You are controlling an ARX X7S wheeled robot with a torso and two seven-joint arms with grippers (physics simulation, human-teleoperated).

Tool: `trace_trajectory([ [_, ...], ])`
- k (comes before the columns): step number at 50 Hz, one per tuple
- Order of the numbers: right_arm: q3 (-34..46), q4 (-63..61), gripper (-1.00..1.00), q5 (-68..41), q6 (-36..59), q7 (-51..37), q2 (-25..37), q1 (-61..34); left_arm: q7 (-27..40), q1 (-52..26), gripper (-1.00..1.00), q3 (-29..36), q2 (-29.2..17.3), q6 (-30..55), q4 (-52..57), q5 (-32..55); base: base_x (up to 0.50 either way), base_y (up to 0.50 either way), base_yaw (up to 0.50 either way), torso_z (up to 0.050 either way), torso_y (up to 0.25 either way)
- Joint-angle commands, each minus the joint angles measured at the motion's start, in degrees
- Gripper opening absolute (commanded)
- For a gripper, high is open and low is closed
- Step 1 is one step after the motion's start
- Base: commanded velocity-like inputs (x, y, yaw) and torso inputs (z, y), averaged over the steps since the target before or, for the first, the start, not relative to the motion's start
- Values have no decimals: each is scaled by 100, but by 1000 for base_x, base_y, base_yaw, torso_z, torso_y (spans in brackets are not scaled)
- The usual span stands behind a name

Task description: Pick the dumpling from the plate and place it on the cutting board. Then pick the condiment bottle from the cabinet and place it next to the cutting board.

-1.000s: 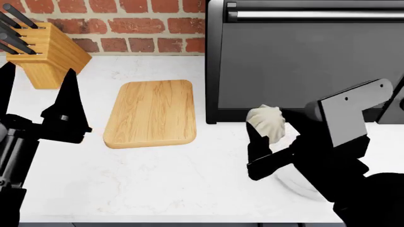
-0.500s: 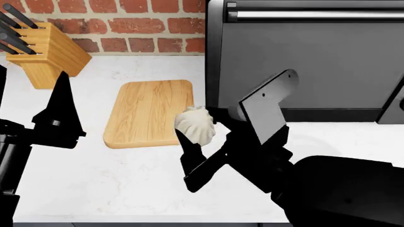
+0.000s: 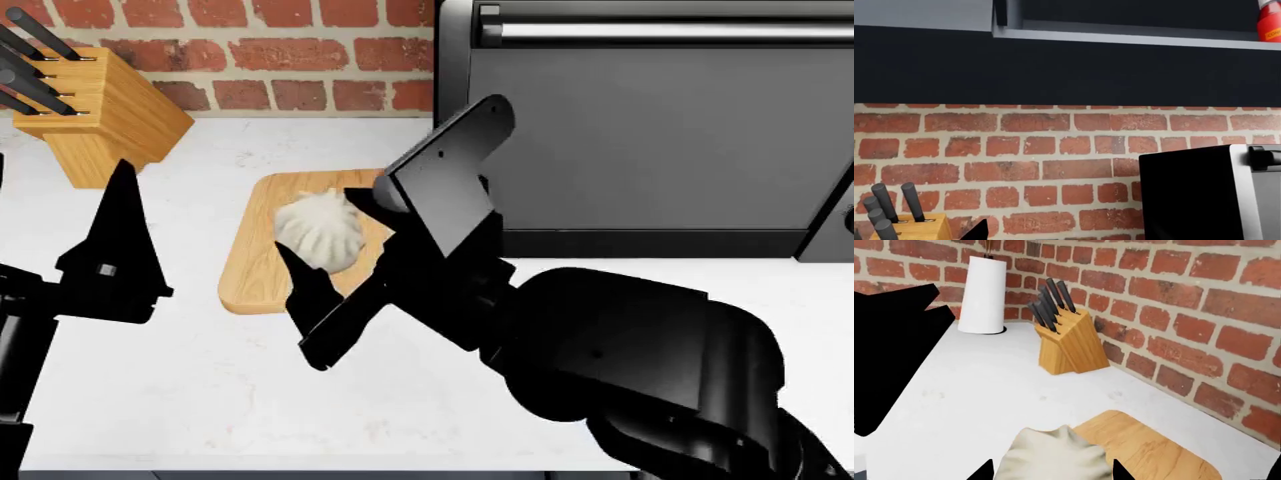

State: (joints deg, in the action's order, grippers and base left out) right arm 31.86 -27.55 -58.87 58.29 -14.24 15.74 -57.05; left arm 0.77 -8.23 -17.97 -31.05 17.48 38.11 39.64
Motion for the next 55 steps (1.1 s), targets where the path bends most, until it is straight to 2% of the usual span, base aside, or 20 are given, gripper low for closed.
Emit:
trace_trajectory([
  [1,510,686,-100,811,-502,622,-371,-348,-39,14,100,2,15,-63,-70,-8,0,0,0,0,0],
  [15,869,1266,-100,1268,-866,783,-614,-450,-70,81,100,2,22,-109,-57,13,0,0,0,0,0],
  [31,1381,2810,-100,2150,-1695,1029,-1147,-786,-61,205,100,-89,6,-139,66,113,0,0,0,0,0],
  [55,2054,4381,-100,2188,-2172,943,-1538,-1157,-68,282,100,-118,-11,-184,138,171,0,0,0,0,0],
])
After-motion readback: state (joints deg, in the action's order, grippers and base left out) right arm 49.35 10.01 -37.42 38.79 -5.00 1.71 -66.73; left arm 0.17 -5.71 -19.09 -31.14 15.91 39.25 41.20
